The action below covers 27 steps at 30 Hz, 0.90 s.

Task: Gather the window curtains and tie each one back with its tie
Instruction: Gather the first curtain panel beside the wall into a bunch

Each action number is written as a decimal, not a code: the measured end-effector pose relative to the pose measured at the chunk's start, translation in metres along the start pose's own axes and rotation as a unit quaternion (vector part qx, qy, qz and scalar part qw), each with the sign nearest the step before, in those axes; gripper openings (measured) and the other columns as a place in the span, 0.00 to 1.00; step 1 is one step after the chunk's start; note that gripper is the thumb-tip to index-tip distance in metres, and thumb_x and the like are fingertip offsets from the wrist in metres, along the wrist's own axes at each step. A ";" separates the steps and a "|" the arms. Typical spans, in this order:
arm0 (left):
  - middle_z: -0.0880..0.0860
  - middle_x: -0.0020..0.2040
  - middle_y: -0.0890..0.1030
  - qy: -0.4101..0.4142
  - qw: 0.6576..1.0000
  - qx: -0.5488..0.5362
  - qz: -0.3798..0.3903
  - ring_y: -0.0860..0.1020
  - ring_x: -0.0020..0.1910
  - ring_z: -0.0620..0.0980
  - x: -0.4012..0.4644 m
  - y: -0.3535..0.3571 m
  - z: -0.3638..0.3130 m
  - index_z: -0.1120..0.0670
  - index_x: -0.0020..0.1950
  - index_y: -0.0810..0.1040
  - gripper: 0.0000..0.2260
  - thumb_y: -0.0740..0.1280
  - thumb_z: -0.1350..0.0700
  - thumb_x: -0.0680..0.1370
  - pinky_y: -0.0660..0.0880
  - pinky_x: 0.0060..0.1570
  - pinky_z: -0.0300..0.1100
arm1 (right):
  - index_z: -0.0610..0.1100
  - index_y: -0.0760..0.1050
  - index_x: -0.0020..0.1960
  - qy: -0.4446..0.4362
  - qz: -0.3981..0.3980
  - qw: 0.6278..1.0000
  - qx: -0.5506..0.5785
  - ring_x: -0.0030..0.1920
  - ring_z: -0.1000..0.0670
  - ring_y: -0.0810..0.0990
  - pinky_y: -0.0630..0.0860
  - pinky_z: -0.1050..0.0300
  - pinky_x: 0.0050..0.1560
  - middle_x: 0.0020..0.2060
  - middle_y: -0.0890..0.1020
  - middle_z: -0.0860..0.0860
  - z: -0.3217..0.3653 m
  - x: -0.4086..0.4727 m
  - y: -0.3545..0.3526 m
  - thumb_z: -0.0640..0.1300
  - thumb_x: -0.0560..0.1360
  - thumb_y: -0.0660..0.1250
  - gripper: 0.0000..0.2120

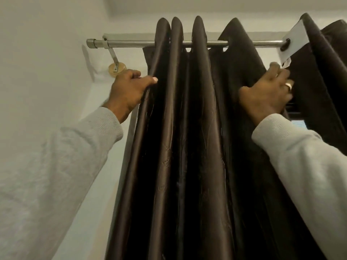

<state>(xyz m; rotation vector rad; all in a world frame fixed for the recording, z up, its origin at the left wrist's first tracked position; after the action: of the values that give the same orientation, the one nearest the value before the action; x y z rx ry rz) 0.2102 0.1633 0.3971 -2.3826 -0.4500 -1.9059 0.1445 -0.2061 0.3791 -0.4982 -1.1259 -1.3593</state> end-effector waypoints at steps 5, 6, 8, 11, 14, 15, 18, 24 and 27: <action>0.54 0.61 0.85 0.022 1.000 0.009 -0.009 0.85 0.59 0.56 0.004 0.020 -0.017 0.50 0.71 0.80 0.28 0.75 0.43 0.72 0.82 0.64 0.60 | 0.43 0.79 0.69 -0.061 0.178 0.980 0.069 0.67 0.34 0.78 0.76 0.40 0.70 0.67 0.81 0.40 0.024 0.001 0.042 0.40 0.78 0.66 0.19; 0.53 0.59 0.86 0.027 1.000 0.014 0.002 0.86 0.58 0.55 0.008 0.027 -0.019 0.49 0.67 0.83 0.22 0.74 0.47 0.74 0.83 0.64 0.59 | 0.44 0.80 0.68 -0.115 0.207 0.967 0.089 0.66 0.37 0.79 0.76 0.43 0.69 0.65 0.83 0.42 0.041 -0.004 0.051 0.38 0.78 0.66 0.19; 0.53 0.53 0.88 0.040 0.998 0.029 0.039 0.87 0.53 0.54 0.014 0.043 -0.026 0.46 0.56 0.88 0.10 0.70 0.57 0.78 0.85 0.57 0.55 | 0.46 0.82 0.67 -0.189 0.274 0.933 0.136 0.59 0.46 0.83 0.78 0.51 0.62 0.58 0.86 0.49 0.071 -0.011 0.066 0.34 0.79 0.66 0.19; 0.50 0.48 0.87 0.025 0.995 -0.010 0.092 0.84 0.42 0.47 0.025 0.054 -0.029 0.48 0.54 0.88 0.13 0.67 0.63 0.83 0.80 0.41 0.43 | 0.46 0.82 0.61 -0.150 0.403 0.849 0.307 0.47 0.54 0.84 0.81 0.50 0.53 0.45 0.85 0.53 0.087 -0.015 0.080 0.35 0.84 0.63 0.13; 0.49 0.48 0.86 -0.009 0.992 -0.093 0.086 0.84 0.40 0.44 0.033 0.040 -0.031 0.49 0.56 0.86 0.11 0.66 0.47 0.86 0.80 0.37 0.41 | 0.45 0.83 0.61 -0.029 0.327 0.838 0.436 0.56 0.52 0.85 0.81 0.47 0.61 0.52 0.87 0.53 0.070 0.013 0.074 0.60 0.87 0.57 0.23; 0.49 0.52 0.86 -0.021 0.992 -0.108 0.066 0.85 0.45 0.45 0.039 0.033 -0.029 0.49 0.58 0.85 0.16 0.63 0.40 0.86 0.81 0.40 0.42 | 0.47 0.82 0.64 -0.007 0.262 0.854 0.449 0.60 0.51 0.83 0.79 0.44 0.66 0.57 0.86 0.53 0.064 0.028 0.073 0.65 0.85 0.56 0.27; 0.47 0.70 0.78 -0.028 0.994 -0.110 0.009 0.78 0.69 0.52 0.058 0.028 -0.026 0.48 0.75 0.76 0.29 0.58 0.30 0.84 0.79 0.64 0.54 | 0.51 0.73 0.77 0.012 0.192 0.866 0.461 0.74 0.49 0.74 0.69 0.40 0.78 0.73 0.77 0.53 0.064 0.052 0.082 0.69 0.82 0.53 0.32; 0.60 0.58 0.88 -0.045 0.967 -0.198 0.156 0.85 0.62 0.64 0.078 0.088 -0.035 0.58 0.62 0.86 0.40 0.53 0.24 0.82 0.79 0.69 0.60 | 0.41 0.82 0.68 0.008 0.354 0.779 0.518 0.58 0.46 0.86 0.79 0.50 0.69 0.59 0.87 0.43 0.136 0.038 0.128 0.70 0.85 0.48 0.39; 0.52 0.56 0.89 -0.031 0.991 -0.108 0.079 0.84 0.63 0.57 0.084 0.078 -0.035 0.50 0.57 0.89 0.41 0.46 0.22 0.80 0.71 0.73 0.64 | 0.42 0.86 0.61 0.001 0.275 0.837 0.474 0.53 0.53 0.87 0.78 0.58 0.63 0.51 0.89 0.49 0.140 0.041 0.118 0.68 0.86 0.43 0.40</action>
<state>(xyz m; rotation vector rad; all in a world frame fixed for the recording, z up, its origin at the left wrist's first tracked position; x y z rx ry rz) 0.2140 0.0964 0.4969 -2.5257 -0.0560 -1.9018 0.1993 -0.0843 0.5114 -0.0566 -1.3568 -0.2038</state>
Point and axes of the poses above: each hand's wrist, its own x-axis towards the middle knuckle, its own y-axis out of the palm, z = x × y, the point moved 8 cm from there along x, towards the middle knuckle
